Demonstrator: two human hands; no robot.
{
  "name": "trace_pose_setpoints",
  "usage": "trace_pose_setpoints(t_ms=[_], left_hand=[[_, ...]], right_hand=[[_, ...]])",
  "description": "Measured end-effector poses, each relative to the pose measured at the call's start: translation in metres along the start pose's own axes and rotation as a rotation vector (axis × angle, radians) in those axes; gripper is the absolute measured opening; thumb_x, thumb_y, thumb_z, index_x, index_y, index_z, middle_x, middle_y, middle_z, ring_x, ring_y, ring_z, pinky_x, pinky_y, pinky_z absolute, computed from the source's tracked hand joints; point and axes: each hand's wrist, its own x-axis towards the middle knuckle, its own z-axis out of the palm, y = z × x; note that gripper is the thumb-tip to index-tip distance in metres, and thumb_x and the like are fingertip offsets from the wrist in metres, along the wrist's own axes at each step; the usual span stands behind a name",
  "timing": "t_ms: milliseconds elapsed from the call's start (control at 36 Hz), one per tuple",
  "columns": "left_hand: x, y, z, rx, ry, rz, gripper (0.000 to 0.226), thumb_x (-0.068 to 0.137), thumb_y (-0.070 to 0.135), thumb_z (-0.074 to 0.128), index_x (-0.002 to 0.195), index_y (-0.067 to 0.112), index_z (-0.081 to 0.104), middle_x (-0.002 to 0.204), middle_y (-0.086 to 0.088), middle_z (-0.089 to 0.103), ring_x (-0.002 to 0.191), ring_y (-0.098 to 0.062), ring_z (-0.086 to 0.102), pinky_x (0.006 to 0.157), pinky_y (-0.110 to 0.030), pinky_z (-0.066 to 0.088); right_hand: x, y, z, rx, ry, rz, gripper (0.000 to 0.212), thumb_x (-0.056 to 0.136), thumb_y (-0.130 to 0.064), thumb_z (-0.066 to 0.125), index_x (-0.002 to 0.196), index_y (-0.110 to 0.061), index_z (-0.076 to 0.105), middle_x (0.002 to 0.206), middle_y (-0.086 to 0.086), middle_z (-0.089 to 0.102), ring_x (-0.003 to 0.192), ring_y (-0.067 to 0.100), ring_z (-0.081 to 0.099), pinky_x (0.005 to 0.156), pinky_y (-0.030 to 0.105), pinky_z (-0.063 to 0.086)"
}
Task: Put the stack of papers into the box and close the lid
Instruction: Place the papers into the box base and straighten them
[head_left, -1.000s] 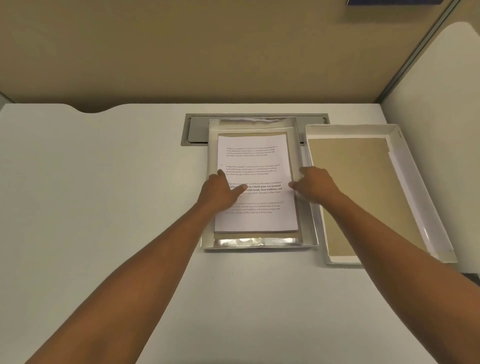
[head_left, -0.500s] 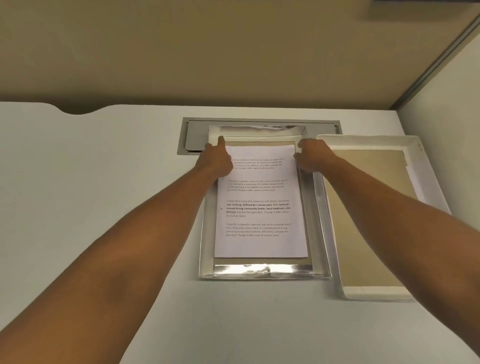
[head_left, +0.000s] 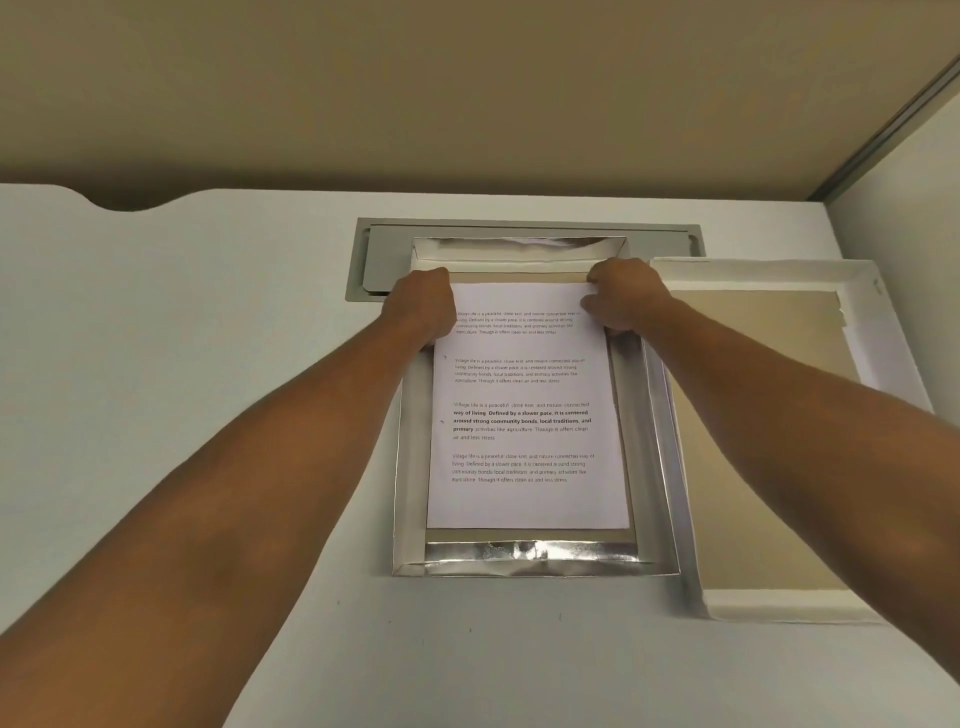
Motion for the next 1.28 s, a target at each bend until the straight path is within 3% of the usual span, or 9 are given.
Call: trace_pose_setpoints(t_ms=[167,361,472,639,833,972,1083,1194,1278], left_hand=[[-0.002,0.000,0.006,-0.003,0.054,0.015,0.036,0.092,0.007,0.050,0.128,0.007,0.052,0.117,-0.017,0.063,0.107,-0.036,0.060,0.074,-0.037,0.047],[-0.008,0.006,0.004,-0.028,0.053,-0.030,0.036,0.095,0.008,0.049,0.130,0.001,0.046,0.122,-0.021,0.061,0.113,-0.039,0.058,0.083,-0.043,0.050],[-0.014,0.010,-0.002,-0.099,0.036,-0.089,0.036,0.097,0.014,0.049,0.130,0.000,0.046,0.128,-0.020,0.058,0.118,-0.037,0.056,0.082,-0.038,0.046],[-0.040,0.016,-0.008,-0.150,0.063,-0.141,0.037,0.097,0.016,0.050,0.131,0.002,0.046,0.125,-0.018,0.060,0.114,-0.035,0.060,0.074,-0.035,0.043],[-0.088,0.025,-0.006,-0.170,0.094,-0.095,0.041,0.097,0.019,0.050,0.135,0.003,0.043,0.128,-0.020,0.056,0.116,-0.038,0.057,0.089,-0.043,0.050],[-0.125,0.031,0.000,-0.176,0.085,-0.080,0.036,0.099,0.021,0.046,0.130,0.004,0.046,0.125,-0.018,0.058,0.113,-0.036,0.058,0.084,-0.040,0.049],[-0.154,0.033,0.007,-0.229,0.092,-0.040,0.036,0.100,0.025,0.043,0.131,0.007,0.047,0.124,-0.014,0.060,0.109,-0.033,0.060,0.083,-0.039,0.050],[-0.179,0.035,0.013,-0.263,0.115,-0.003,0.041,0.101,0.028,0.044,0.137,0.009,0.045,0.129,-0.012,0.061,0.111,-0.032,0.061,0.082,-0.036,0.048],[-0.196,0.035,0.019,-0.281,0.146,0.026,0.041,0.101,0.029,0.043,0.137,0.011,0.046,0.127,-0.011,0.063,0.106,-0.029,0.063,0.077,-0.033,0.048]], right_hand=[[-0.002,0.003,0.004,0.046,0.069,0.014,0.033,0.088,-0.026,0.057,0.117,-0.011,0.057,0.107,0.015,0.065,0.096,0.034,0.060,0.075,0.036,0.050],[-0.003,0.002,0.006,0.073,0.071,0.017,0.043,0.092,-0.034,0.056,0.127,-0.008,0.055,0.120,0.017,0.063,0.110,0.036,0.057,0.085,0.036,0.047],[-0.020,0.002,0.000,0.168,0.188,0.068,0.040,0.094,-0.031,0.056,0.125,-0.007,0.057,0.119,0.019,0.064,0.109,0.038,0.059,0.087,0.038,0.049],[-0.080,0.026,-0.001,0.268,0.334,0.147,0.032,0.091,-0.028,0.053,0.117,-0.013,0.063,0.113,0.012,0.068,0.100,0.036,0.063,0.075,0.034,0.046],[-0.162,0.050,0.029,0.259,0.133,0.259,0.042,0.090,-0.042,0.059,0.116,-0.010,0.056,0.108,0.012,0.065,0.095,0.033,0.063,0.070,0.031,0.044],[-0.195,0.051,0.038,0.330,0.084,0.334,0.050,0.090,-0.047,0.058,0.120,-0.008,0.050,0.111,0.011,0.064,0.099,0.032,0.062,0.072,0.033,0.046],[-0.217,0.053,0.042,0.336,0.059,0.365,0.039,0.094,-0.040,0.051,0.116,-0.008,0.053,0.110,0.011,0.064,0.095,0.031,0.060,0.070,0.031,0.040],[-0.236,0.054,0.048,0.347,0.032,0.365,0.024,0.093,-0.027,0.050,0.105,-0.010,0.061,0.102,0.007,0.064,0.077,0.023,0.050,0.070,0.027,0.039],[-0.251,0.057,0.052,0.307,0.087,0.343,0.016,0.085,-0.009,0.052,0.094,-0.012,0.064,0.085,0.003,0.064,0.070,0.021,0.051,0.065,0.025,0.041]])
